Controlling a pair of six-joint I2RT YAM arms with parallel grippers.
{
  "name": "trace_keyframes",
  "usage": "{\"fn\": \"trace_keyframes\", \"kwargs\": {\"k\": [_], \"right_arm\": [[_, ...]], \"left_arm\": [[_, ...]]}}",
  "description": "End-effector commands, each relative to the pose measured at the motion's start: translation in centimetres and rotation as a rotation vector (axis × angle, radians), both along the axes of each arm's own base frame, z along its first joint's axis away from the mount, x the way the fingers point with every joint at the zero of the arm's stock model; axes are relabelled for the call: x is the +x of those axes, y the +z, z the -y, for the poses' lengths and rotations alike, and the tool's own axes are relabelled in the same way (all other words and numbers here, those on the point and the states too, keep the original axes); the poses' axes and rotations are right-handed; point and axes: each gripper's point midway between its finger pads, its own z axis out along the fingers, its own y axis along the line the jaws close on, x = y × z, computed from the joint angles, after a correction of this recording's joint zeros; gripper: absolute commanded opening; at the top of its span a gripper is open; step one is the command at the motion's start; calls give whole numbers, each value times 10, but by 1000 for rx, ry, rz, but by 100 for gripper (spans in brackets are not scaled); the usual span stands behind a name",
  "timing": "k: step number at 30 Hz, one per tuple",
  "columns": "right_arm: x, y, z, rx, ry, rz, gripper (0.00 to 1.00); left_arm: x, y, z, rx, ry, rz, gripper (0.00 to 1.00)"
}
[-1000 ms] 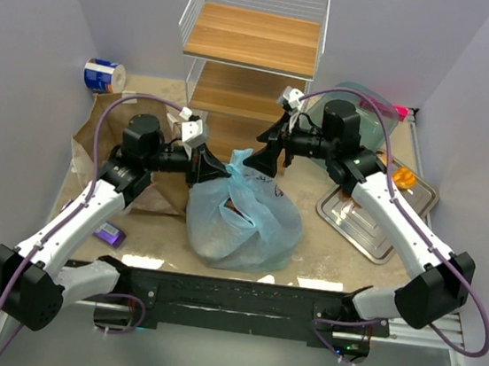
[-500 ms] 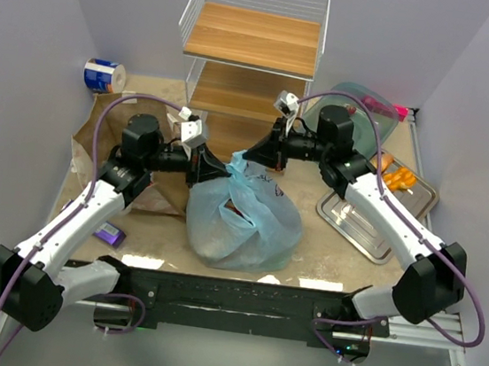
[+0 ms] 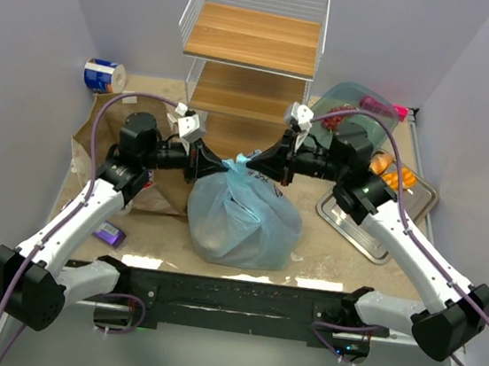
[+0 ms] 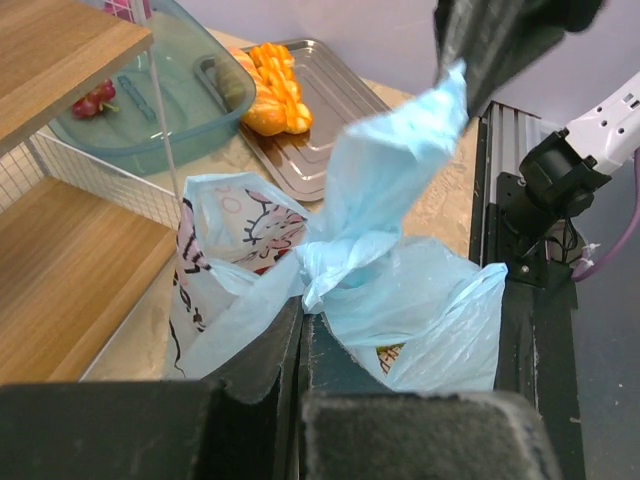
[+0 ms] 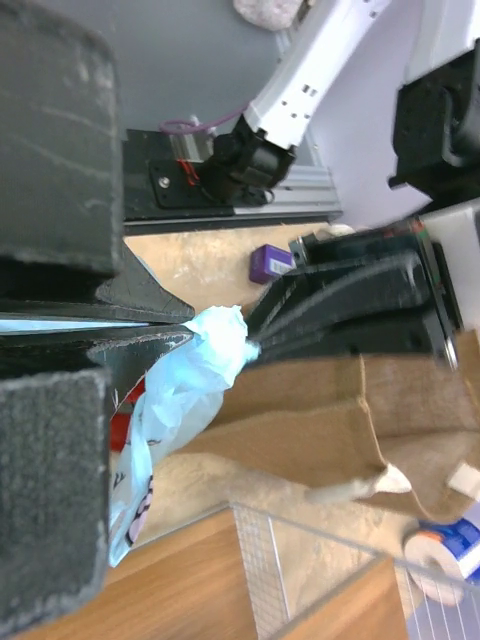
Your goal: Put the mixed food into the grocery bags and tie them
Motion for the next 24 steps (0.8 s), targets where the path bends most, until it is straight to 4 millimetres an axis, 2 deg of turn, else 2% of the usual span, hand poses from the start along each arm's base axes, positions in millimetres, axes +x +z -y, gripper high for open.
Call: {"fn": "trace_keyframes", "kwargs": {"k": [1, 6, 10, 14, 18, 23, 24], "right_arm": [[-6, -22, -12, -94, -21, 18, 0], [-19, -53, -20, -158, 19, -40, 0], [-27, -57, -18, -155, 16, -34, 0], [-41, -78, -28, -219, 45, -67, 1], [-40, -105, -36, -302, 26, -60, 1], [-36, -127, -39, -401, -41, -35, 0], [-30, -130, -36, -424, -80, -21, 0]], "left_arm": [[3, -1, 1, -25, -5, -27, 0], [6, 1, -1, -29, 31, -19, 0], [11, -3, -2, -26, 58, -39, 0], [11, -4, 1, -38, 42, -66, 0], [9, -6, 2, -46, 31, -78, 0], [10, -5, 2, -49, 35, -80, 0], [10, -5, 2, -50, 37, -80, 0]]}}
